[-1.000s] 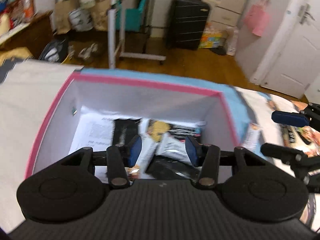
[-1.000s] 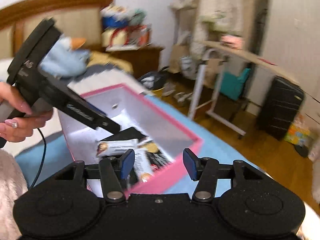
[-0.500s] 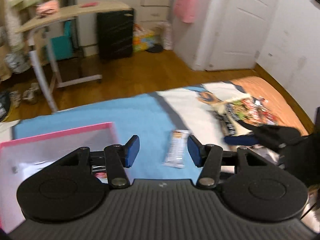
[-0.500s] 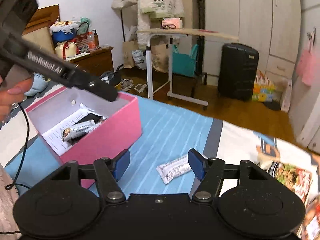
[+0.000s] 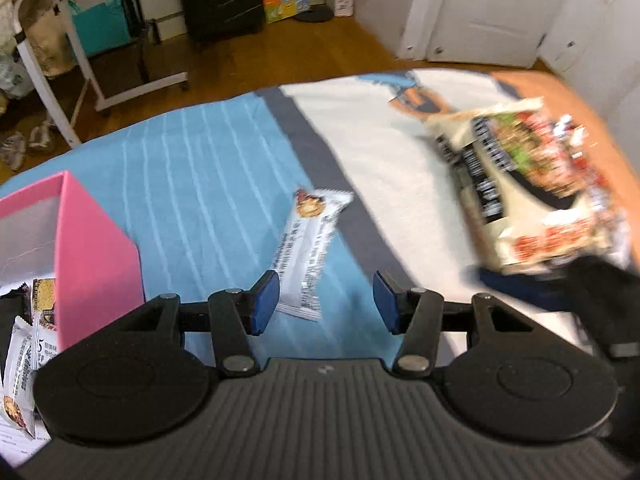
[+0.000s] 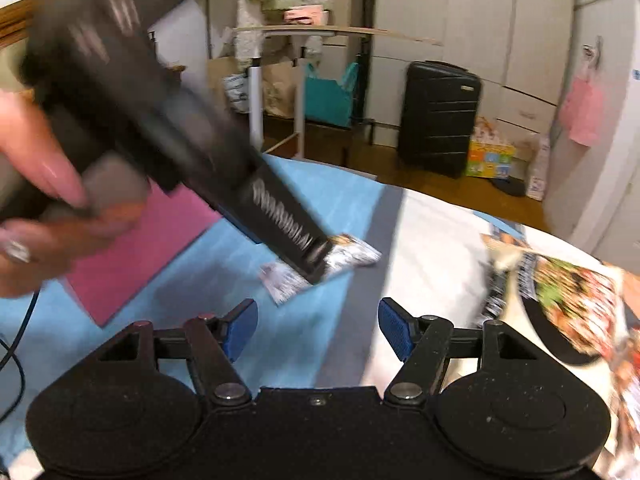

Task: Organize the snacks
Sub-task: 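Withdraw both tools from the box toward the remaining white bars, then grasp a white snack bar with the left tool while the right tool grasps another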

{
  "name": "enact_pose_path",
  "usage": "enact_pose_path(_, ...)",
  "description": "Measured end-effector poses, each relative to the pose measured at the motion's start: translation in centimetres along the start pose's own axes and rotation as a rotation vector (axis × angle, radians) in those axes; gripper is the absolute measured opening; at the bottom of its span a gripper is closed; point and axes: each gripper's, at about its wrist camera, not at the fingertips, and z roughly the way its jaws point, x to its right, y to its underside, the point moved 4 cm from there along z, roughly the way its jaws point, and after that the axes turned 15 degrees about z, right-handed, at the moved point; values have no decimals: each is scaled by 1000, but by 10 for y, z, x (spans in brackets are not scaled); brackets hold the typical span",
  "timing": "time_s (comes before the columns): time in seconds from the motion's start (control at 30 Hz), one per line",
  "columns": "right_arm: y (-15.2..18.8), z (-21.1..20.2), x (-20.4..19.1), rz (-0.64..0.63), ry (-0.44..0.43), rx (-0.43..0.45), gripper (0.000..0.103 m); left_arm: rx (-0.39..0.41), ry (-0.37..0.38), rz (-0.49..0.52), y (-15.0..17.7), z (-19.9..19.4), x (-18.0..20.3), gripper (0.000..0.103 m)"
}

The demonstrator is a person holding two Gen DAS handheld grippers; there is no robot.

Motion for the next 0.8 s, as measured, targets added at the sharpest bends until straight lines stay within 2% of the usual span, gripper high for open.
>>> enact_pose_path(0.17, 6, -41, 49, 137, 141, 84, 71, -6, -139, 19, 6, 24, -4, 52)
enact_pose_path(0.27, 13, -65, 82, 217, 228, 131, 71, 13, -182, 42, 7, 32, -8, 52)
enact_pose_path(0.47, 39, -87, 142, 353, 420, 141, 71, 45, -184, 21, 7, 40, -12, 52)
enact_pose_path(0.6, 59, -85, 175, 472, 503, 112, 71, 63, -151, 19, 5, 42, -11, 49)
enact_pose_path(0.7, 69, -77, 199, 580, 511, 81, 71, 46, -118, 10, 6, 49, -11, 49)
enact_pose_path(0.8, 76, -67, 215, 682, 478, 70, 73, 59, -115, 22, 6, 52, -10, 49)
